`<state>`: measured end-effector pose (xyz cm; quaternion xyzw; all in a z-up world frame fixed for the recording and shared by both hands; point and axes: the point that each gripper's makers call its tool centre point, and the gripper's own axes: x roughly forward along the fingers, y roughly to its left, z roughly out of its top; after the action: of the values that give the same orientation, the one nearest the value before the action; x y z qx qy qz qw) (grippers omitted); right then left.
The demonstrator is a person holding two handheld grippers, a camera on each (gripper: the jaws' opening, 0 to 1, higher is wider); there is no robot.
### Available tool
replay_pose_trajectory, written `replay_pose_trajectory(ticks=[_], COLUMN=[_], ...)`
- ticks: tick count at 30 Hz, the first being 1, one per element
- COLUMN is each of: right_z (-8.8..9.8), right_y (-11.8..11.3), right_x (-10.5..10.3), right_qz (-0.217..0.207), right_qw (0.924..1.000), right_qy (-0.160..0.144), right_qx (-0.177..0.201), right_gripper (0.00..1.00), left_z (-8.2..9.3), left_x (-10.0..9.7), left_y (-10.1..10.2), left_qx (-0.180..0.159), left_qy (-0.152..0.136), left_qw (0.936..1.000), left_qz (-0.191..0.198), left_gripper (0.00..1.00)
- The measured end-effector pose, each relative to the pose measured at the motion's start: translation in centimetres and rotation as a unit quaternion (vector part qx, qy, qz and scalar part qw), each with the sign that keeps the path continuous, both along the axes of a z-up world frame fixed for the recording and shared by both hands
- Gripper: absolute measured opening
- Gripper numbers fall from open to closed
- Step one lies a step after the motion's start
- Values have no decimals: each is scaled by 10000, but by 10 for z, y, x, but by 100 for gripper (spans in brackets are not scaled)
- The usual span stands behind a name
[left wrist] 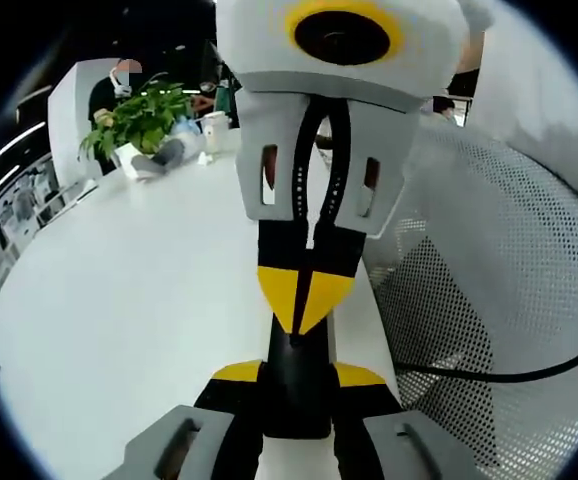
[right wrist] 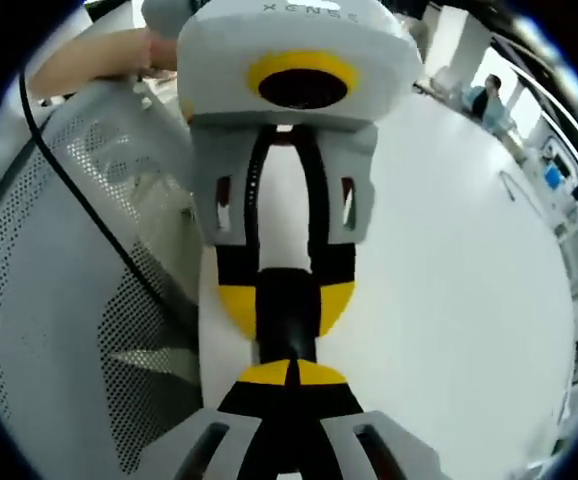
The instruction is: Press the specified remote control buttons in sequence, fully releasing each button before pressing the next.
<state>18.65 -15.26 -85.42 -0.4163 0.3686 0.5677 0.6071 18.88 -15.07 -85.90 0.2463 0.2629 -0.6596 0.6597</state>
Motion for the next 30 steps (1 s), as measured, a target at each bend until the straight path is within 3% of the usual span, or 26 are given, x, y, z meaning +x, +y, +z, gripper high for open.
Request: replay_pose_trajectory(ticks=[5,10,14,18,23,28,30], right_z=[-1,-1,-2,-1,0,2,4], right_y=[1,0,1,0,0,-1,-1], right_x=[2,1,2,4,4,5,8], right_qz=[-141,336,236,112,-455,-1059,-1121], right_qw=[9997,9949,9942,9950,9972,9924,9914], right_qy=[-181,-905,-1015,-984,-544,-48,4], right_qx=[-121,-295,-276,-142,243,633,675], right_gripper=[0,0,0,0,0,0,0], left_z=[0,0,0,0,0,0,0], left_x=[0,0,0,1,1,1,1], left_y=[0,0,0,0,0,0,0], left_qx=[53,56,88,83,89,79,72], left_qy=[-2,-9,-26,-24,-28,-26,-25], left_qw=[10000,10000,10000,10000,10000,10000,10000], left_qz=[-16,-17,-19,3,4,18,16], left_gripper=[24,24,24,24,24,24,24])
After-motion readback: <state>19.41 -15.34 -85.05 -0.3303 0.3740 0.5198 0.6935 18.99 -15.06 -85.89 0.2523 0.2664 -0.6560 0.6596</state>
